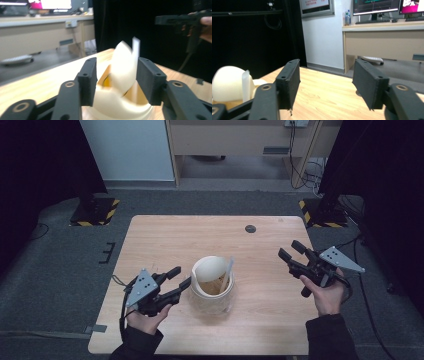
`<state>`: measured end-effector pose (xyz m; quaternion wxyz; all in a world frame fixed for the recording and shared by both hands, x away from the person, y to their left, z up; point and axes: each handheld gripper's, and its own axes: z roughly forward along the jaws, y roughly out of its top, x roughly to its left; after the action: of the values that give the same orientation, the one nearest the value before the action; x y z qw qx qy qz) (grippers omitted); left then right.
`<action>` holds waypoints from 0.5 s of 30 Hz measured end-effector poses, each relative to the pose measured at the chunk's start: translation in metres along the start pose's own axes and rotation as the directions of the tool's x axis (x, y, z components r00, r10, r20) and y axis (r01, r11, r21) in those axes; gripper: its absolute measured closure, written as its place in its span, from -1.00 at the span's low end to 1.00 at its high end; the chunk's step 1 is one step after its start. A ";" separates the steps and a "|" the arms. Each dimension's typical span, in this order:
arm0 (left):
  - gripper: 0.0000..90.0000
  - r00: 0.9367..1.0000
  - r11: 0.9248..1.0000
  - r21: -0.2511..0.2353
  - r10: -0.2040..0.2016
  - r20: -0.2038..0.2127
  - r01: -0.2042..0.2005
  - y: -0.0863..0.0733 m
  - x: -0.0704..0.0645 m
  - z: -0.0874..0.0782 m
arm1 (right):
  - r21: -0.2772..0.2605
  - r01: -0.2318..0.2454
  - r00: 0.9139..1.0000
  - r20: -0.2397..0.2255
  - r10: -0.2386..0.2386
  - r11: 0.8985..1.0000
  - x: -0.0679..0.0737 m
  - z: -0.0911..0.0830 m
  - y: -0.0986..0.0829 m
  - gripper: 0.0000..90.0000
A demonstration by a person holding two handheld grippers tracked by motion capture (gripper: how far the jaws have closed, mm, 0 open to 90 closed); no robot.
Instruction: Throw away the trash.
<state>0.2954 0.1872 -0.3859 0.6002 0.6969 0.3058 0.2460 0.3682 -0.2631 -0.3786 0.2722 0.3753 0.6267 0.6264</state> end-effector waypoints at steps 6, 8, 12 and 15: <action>-0.15 0.996 0.994 0.089 -0.052 -0.069 0.058 -0.032 0.023 -0.018 | 0.060 -0.009 1.000 0.027 0.007 0.998 -0.005 0.005 -0.016 -0.38; -0.19 0.993 0.989 0.125 -0.064 -0.098 0.076 -0.044 0.031 -0.022 | 0.072 -0.010 0.999 0.032 0.008 0.997 -0.007 0.006 -0.019 -0.40; -0.37 0.980 0.971 0.200 -0.098 -0.174 0.132 -0.074 0.051 -0.028 | 0.140 -0.024 0.998 0.060 0.016 0.990 -0.016 0.009 -0.038 -0.49; -0.43 0.975 0.960 0.240 -0.093 -0.204 0.142 -0.084 0.060 -0.029 | 0.171 -0.031 0.997 0.075 0.018 0.985 -0.020 0.010 -0.046 -0.51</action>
<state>0.3054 0.2584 -0.4655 0.4879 0.7215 0.4318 0.2343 0.3813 -0.2705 -0.4275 0.2536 0.4277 0.6634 0.5592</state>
